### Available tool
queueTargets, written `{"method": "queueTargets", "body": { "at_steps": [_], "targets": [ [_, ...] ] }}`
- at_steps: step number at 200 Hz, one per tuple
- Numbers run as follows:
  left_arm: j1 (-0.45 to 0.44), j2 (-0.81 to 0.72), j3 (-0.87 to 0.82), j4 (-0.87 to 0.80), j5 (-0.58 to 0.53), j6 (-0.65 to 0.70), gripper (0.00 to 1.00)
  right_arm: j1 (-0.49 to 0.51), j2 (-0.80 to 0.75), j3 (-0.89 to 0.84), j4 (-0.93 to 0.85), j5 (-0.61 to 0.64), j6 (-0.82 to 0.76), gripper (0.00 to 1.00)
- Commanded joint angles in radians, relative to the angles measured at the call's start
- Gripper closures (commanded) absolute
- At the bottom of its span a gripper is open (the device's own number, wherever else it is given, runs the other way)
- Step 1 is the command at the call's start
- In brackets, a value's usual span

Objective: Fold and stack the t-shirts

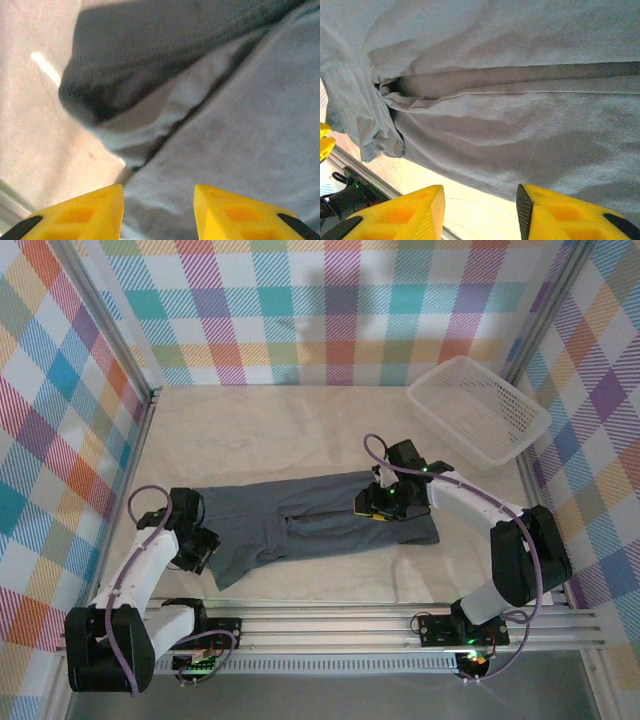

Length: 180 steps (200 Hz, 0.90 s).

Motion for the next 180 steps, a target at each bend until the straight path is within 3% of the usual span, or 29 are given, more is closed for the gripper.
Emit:
{"method": "queueTargets", "body": {
  "at_steps": [1, 51, 107, 180],
  "targets": [
    [0.058, -0.005, -0.015, 0.126, -0.028, 0.115, 0.56, 0.007, 0.021, 0.039, 0.006, -0.042, -0.030, 0.57],
    [0.107, 0.048, -0.100, 0.305, 0.028, 0.186, 0.56, 0.007, 0.040, 0.061, -0.004, -0.036, -0.032, 0.57],
    [0.107, 0.005, -0.117, 0.318, 0.061, 0.176, 0.57, 0.007, 0.041, 0.042, 0.013, -0.034, -0.019, 0.56],
    [0.106, 0.017, -0.127, 0.333, 0.105, 0.185, 0.69, 0.007, 0.050, 0.046, 0.023, -0.033, -0.012, 0.56]
  ]
}}
